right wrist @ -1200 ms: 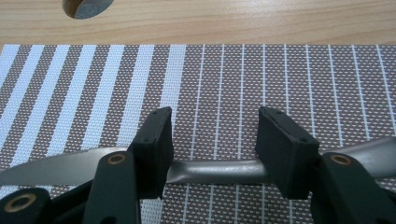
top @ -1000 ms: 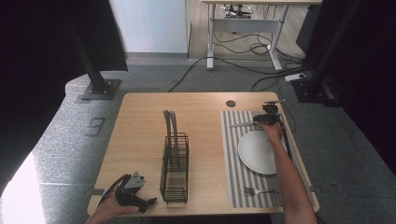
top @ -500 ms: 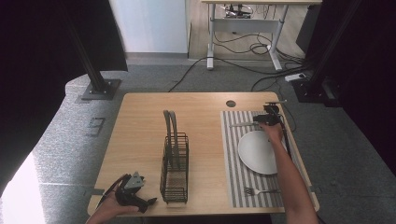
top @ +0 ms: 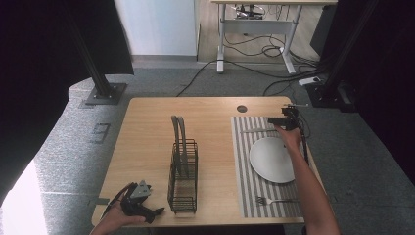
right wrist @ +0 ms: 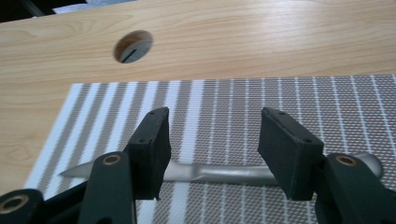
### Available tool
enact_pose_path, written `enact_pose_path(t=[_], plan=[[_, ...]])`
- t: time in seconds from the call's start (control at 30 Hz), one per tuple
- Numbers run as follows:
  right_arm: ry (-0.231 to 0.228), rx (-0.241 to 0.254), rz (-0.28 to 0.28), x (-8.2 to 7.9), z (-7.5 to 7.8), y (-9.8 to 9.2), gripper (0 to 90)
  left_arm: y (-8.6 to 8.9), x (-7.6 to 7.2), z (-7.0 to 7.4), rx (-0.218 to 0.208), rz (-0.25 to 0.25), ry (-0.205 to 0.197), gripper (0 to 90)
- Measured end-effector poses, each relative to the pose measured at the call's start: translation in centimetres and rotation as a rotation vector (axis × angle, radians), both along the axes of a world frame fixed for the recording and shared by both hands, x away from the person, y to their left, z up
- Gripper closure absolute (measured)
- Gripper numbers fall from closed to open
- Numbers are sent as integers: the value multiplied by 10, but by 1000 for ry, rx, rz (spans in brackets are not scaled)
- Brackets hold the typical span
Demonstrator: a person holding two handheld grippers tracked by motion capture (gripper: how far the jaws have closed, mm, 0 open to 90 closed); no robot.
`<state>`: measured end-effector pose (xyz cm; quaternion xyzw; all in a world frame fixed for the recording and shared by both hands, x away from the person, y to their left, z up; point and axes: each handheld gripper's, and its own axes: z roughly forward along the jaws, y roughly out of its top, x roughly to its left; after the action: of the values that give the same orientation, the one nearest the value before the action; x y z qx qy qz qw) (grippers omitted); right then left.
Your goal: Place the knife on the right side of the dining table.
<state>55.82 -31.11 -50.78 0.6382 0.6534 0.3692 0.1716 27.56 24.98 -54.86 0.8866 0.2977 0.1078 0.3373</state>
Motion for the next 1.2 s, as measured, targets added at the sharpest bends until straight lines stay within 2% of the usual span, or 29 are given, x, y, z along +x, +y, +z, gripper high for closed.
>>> enact_pose_path(t=[0.1, 0.17, 0.2, 0.23, 0.3, 0.33, 0.4, 0.6, 0.83, 0.9, 1.07, 1.2], plan=[[-1, 6, 16, -3, 4, 3, 429, 0, 0, 0, 1, 0, 0, 0], [-34, 10, 37, -12, 9, 7, 434, 0, 0, 0, 0, 0, 0, 0], [-34, 10, 37, -12, 9, 7, 434, 0, 0, 0, 0, 0, 0, 0], [-37, 44, 51, -19, 11, 8, 428, 0, 0, 0, 0, 0, 0, 0], [-32, 49, 58, -20, 12, 9, 426, 0, 0, 0, 0, 0, 0, 0], [-51, 46, 73, -28, 16, 12, 431, 0, 0, 0, 0, 0, 0, 0], [-58, 50, 78, -32, 18, 14, 431, 0, 0, 0, 0, 0, 0, 0], [-102, 68, 144, -59, 35, 30, 424, 0, 0, 0, 1, 0, 0, 0], [-147, 137, 220, -95, 52, 45, 415, 0, 0, 0, 1, 2, 0, 0], [-158, 139, 247, -106, 55, 50, 412, 0, 0, 0, 1, 2, 0, 0], [-188, 153, 318, -133, 60, 66, 411, 0, 0, 0, 1, 2, 0, 0], [-187, 154, 375, -149, 56, 82, 401, 0, 0, 0, 1, 3, 0, 0]])
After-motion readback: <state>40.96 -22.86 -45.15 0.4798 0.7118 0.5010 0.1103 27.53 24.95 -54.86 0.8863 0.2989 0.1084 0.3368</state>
